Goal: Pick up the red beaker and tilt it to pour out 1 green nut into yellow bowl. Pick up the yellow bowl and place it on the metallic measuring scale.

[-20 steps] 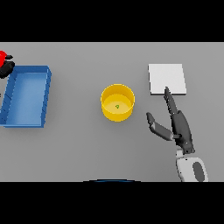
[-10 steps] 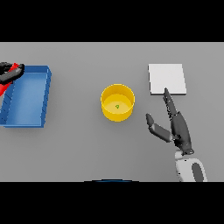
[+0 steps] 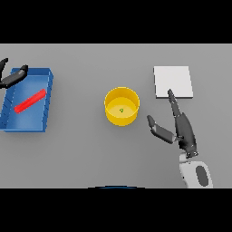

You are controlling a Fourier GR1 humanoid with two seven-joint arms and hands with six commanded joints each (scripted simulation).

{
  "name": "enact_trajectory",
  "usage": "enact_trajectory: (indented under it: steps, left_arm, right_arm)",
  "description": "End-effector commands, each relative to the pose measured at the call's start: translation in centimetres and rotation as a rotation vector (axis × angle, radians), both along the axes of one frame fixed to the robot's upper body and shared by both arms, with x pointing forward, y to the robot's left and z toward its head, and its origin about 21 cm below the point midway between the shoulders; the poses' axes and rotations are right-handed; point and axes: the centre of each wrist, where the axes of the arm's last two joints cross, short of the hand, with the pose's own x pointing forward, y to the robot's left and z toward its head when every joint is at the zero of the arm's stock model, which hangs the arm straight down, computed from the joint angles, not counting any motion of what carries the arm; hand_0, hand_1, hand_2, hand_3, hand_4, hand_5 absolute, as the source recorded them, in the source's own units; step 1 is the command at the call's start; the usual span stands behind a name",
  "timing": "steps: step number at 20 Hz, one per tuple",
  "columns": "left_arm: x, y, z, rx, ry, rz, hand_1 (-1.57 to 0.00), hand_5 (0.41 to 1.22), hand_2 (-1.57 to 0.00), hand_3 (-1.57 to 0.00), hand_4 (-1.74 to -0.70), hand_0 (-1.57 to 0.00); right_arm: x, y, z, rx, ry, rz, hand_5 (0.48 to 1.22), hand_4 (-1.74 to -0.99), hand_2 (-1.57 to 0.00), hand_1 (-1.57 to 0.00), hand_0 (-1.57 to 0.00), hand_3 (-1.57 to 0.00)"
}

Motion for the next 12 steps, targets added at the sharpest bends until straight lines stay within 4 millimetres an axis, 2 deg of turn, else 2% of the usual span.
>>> enact_trajectory:
  steps: [1, 3, 5, 9, 12]
  left_arm:
    - [-0.1, 0.0, 0.2, -0.014, -0.027, -0.011, -0.05, 0.635, -0.04, -0.05, -0.78, -0.05]
    - [-0.3, -0.4, 0.1, -0.054, -0.056, -0.017, -0.03, 0.652, -0.03, -0.03, -0.79, -0.03]
    - [-0.4, -0.7, 0.0, -0.083, -0.067, -0.027, -0.02, 0.661, -0.02, -0.02, -0.80, -0.02]
    - [-0.2, -1.3, 0.1, -0.094, -0.056, -0.019, -0.01, 0.683, -0.01, -0.01, -0.81, -0.01]
    - [-0.5, -1.4, -0.3, -0.097, -0.049, -0.028, 0.00, 0.688, 0.00, 0.00, -0.81, 0.00]
  right_arm:
    - [0.1, -0.1, 0.2, -0.029, -0.008, 0.024, 0.638, -1.115, 0.00, 0.00, 0.00, 0.00]
    - [0.7, -0.3, 0.7, -0.097, -0.033, 0.129, 0.662, -1.080, 0.00, 0.00, 0.00, 0.00]
    - [1.9, -0.8, 1.6, -0.254, -0.027, 0.200, 0.662, -1.103, 0.00, 0.00, 0.00, 0.00]
    - [4.0, 0.5, 3.6, -0.575, -0.085, 0.325, 0.626, -1.137, 0.00, 0.00, 0.00, 0.00]
    - [5.4, 1.6, 4.9, -0.774, -0.134, 0.464, 0.632, -1.152, 0.00, 0.00, 0.00, 0.00]
